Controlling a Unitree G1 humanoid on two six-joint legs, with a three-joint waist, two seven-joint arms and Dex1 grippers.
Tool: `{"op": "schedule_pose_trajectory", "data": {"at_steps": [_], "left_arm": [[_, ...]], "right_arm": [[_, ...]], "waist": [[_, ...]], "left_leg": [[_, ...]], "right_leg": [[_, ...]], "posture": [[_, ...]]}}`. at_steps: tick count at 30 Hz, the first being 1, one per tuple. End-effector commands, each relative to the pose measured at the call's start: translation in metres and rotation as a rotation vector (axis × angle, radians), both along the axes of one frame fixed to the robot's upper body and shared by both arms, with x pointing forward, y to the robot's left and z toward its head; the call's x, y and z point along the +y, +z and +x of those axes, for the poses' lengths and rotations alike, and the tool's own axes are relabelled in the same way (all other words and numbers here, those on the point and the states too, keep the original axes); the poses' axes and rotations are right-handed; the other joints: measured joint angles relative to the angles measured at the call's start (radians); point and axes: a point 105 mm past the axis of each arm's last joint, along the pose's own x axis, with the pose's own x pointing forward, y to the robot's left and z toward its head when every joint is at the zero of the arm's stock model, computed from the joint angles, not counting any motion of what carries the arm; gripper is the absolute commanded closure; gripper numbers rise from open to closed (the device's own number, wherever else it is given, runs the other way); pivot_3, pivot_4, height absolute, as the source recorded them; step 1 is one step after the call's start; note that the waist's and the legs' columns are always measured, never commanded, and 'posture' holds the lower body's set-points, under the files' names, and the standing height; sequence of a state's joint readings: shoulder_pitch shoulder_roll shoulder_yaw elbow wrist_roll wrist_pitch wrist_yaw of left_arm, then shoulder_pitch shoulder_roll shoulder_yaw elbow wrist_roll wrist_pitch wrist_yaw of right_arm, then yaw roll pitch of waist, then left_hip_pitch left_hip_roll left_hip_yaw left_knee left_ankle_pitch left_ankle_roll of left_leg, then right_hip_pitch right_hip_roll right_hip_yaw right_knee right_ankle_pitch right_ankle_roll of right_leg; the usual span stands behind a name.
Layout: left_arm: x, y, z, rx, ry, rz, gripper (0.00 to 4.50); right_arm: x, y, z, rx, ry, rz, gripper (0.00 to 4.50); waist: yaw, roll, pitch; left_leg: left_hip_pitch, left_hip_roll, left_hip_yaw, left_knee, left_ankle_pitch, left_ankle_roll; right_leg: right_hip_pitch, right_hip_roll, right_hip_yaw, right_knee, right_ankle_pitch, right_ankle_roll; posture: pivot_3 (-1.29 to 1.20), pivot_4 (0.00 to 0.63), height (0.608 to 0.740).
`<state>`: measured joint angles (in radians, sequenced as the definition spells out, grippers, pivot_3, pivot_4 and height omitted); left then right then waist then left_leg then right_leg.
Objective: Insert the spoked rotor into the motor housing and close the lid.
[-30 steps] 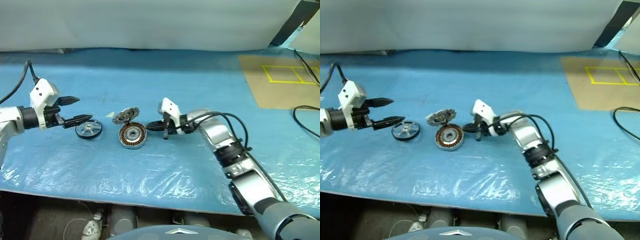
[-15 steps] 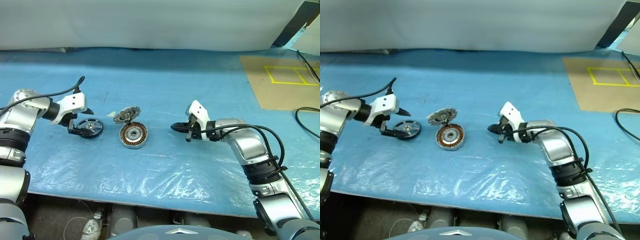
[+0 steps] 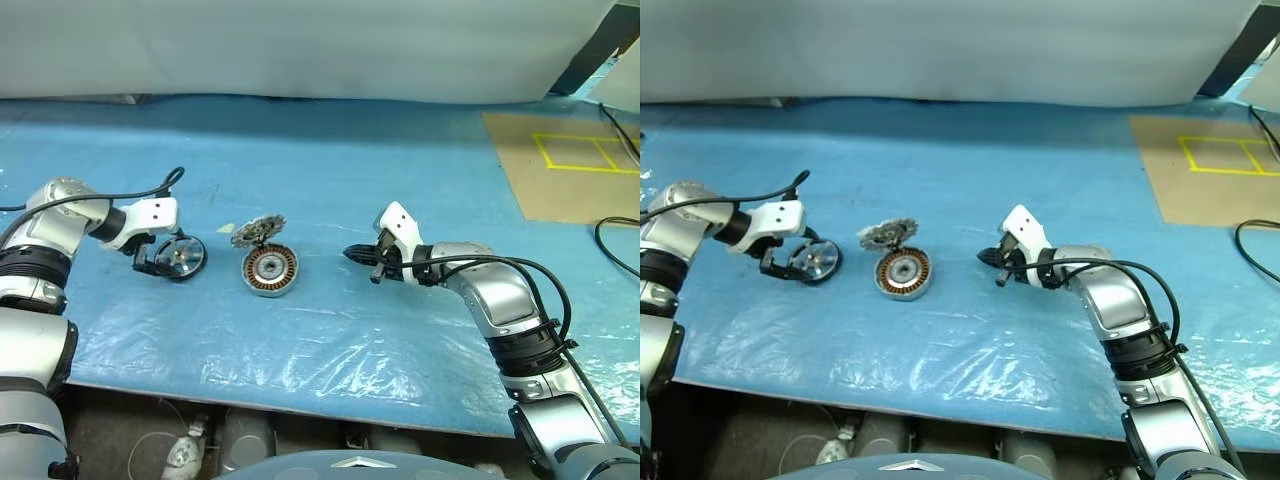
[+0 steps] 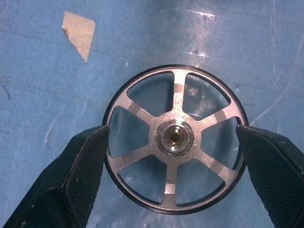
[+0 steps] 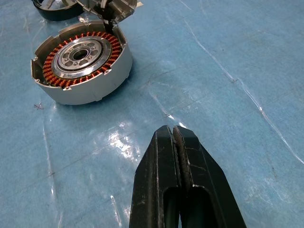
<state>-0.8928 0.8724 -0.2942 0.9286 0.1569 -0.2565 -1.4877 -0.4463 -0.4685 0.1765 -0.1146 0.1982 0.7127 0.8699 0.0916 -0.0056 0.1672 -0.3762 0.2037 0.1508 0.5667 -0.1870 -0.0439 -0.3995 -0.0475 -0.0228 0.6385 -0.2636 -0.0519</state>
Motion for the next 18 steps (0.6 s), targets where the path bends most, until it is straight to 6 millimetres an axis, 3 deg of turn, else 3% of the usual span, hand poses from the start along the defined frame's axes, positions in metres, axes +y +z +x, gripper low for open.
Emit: {"op": "schedule_pose_trajectory", "data": {"at_steps": [1, 13, 18], "left_arm": [[0.0002, 0.0053, -0.0002, -0.004, -0.018, 0.01, 0.0], [-0.0039, 0.0082, 0.0007, -0.035, -0.034, -0.02, 0.0], [-0.0061, 0.0075, 0.0008, -0.038, -0.037, -0.033, 1.51]], "right_arm": [[0.0053, 0.0096, -0.0009, -0.031, 0.023, 0.017, 4.48], [0.0082, 0.0059, -0.0033, -0.022, 0.038, 0.006, 4.48], [0.0093, 0.0062, -0.0016, -0.022, 0.045, 0.002, 4.5]], "waist": [[0.002, 0.0, 0.0], [0.004, 0.0, 0.0], [0.004, 0.0, 0.0]], "left_leg": [[0.0, 0.0, 0.0, 0.0, 0.0, 0.0], [0.0, 0.0, 0.0, 0.0, 0.0, 0.0], [0.0, 0.0, 0.0, 0.0, 0.0, 0.0]], "right_leg": [[0.0, 0.0, 0.0, 0.0, 0.0, 0.0], [0.0, 0.0, 0.0, 0.0, 0.0, 0.0], [0.0, 0.0, 0.0, 0.0, 0.0, 0.0]], "posture": [[0.0, 0.15, 0.74], [0.0, 0.15, 0.74], [0.0, 0.15, 0.74]]}}
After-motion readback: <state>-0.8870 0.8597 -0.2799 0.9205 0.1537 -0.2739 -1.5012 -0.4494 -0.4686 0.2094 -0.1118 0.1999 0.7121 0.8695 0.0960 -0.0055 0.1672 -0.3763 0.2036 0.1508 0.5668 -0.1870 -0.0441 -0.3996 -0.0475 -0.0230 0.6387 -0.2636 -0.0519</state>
